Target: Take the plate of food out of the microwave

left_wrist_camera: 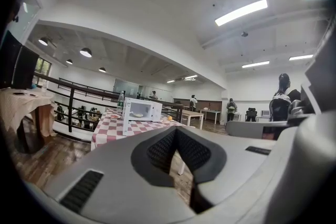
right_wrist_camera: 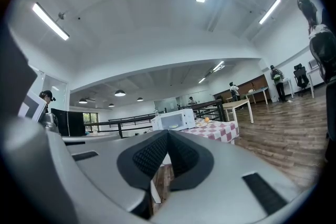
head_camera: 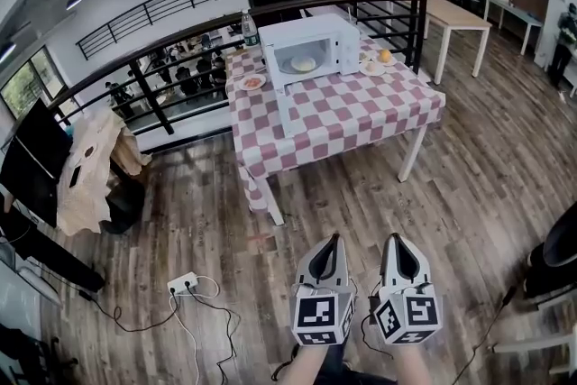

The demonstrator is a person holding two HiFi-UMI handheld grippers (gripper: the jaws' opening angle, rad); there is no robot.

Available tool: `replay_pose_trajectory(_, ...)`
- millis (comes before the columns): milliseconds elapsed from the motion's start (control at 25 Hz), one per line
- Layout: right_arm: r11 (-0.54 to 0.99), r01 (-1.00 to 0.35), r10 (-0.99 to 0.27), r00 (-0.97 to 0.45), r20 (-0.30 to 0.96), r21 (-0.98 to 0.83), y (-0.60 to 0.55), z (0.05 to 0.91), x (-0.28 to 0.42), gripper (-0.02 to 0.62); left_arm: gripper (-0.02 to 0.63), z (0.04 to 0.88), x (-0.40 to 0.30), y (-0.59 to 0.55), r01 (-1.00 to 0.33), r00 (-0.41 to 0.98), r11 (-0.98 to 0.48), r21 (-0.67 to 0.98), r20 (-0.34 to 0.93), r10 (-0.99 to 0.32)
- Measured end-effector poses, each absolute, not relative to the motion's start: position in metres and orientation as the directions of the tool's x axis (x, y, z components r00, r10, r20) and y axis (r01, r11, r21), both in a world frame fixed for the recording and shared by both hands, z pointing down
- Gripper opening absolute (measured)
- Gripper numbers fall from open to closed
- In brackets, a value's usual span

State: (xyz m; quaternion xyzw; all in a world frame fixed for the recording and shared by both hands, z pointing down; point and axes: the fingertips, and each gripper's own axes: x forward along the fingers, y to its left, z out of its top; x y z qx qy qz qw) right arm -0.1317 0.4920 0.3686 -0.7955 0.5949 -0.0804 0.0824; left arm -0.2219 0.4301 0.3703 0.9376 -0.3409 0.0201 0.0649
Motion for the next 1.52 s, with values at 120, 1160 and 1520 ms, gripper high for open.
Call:
replay_pose_trajectory(120,-0.275,-0.936,-0.96,0.278,0.019,-0.218,0.463,0.364,-0.123,-0.008,0.014,0.364,-0.207,0.403,-0.632,0.775,-0.768,0.105,0.062,-0.629)
replay_pose_trajectory(1160,-0.287,-0.94,-0.957,0.288,0.021,-0.183,0.294,0.369,-0.056,-0.008,0.015,0.363,-0.126,0.237,-0.59,0.805,-0.795,0.142,0.024,-0.593)
replay_pose_trajectory(1520,-0.24,-0.952,-0.97,0.242,0.012,-0.189,0.241,0.373,-0.007,-0.008,0.015,0.37,-0.087,0.187,-0.649,0.759,-0.751,0.117,0.038,-0.65)
